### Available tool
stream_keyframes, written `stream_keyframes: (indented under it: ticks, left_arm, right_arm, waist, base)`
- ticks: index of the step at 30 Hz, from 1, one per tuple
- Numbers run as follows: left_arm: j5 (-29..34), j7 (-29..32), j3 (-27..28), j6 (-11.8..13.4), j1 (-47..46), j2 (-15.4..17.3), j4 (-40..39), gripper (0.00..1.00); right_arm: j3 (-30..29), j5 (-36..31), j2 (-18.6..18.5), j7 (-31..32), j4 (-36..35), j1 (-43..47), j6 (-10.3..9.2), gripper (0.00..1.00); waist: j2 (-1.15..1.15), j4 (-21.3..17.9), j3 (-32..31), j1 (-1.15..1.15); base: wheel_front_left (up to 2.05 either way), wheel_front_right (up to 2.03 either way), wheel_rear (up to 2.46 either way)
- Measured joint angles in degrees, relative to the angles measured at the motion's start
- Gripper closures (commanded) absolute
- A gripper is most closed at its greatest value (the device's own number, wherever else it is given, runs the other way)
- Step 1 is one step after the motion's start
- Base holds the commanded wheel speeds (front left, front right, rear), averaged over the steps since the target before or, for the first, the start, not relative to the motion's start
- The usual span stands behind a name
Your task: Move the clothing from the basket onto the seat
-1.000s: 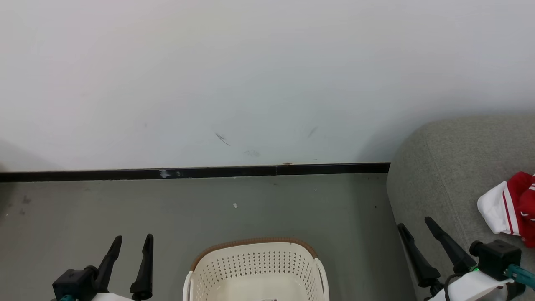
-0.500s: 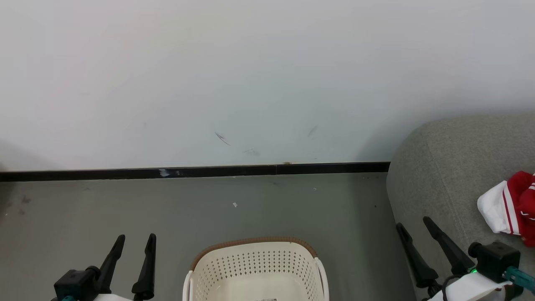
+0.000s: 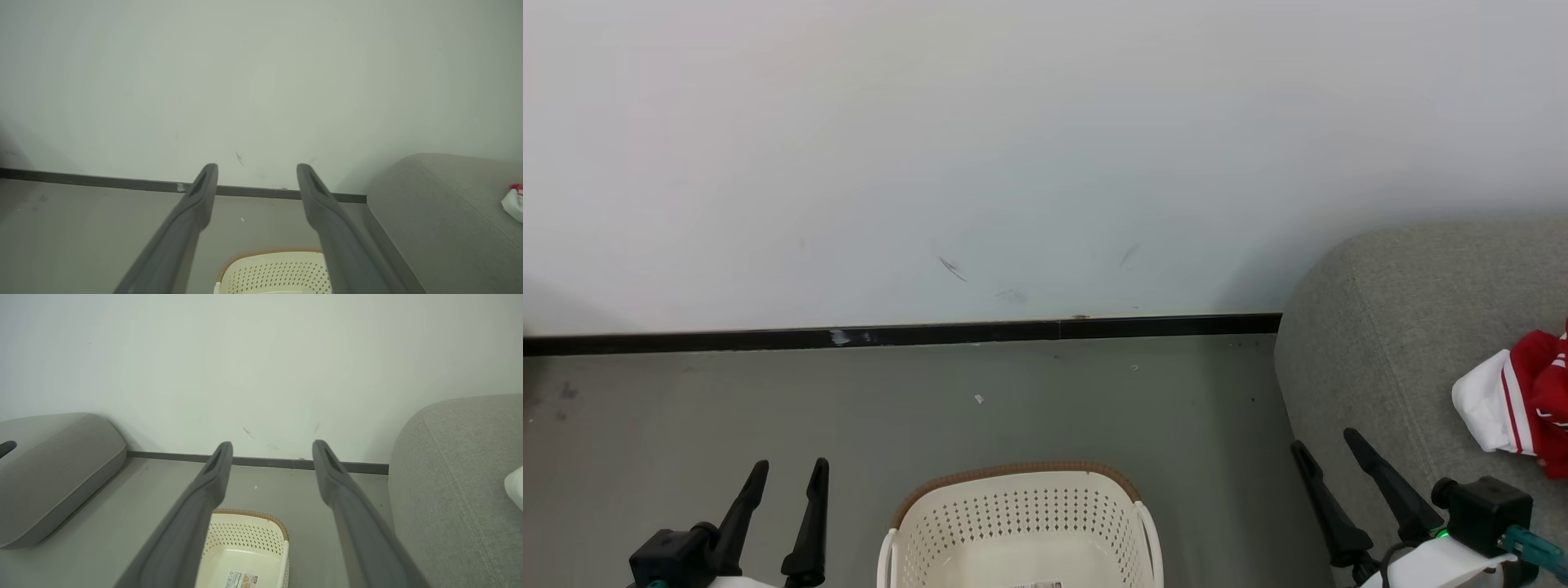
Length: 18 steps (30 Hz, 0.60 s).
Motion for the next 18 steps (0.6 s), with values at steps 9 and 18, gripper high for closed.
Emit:
stream_keyframes:
  ticks: [9,18]
  left_arm:
    - [0.51,0.0,0.91,-1.0,0.0,-0.71,0.53,0.0]
    - [1.16,0.1,0.36,-1.96,1.08,-3.61,4.0,1.0]
  right_arm:
    - [-0.03,-0.01,0.08,0.0,-0.1,0.0,0.0,0.0]
    - [0.63,0.03,1.63,0.1,2.75,1.6,-0.02,1.0]
  waist:
    - [0.0,-0.23,0.02,0.0]
    - [0.0,-0.28,-0.02,0.0]
  base:
    - [0.0,0.0,0.0]
    - [0.0,0.0,0.0]
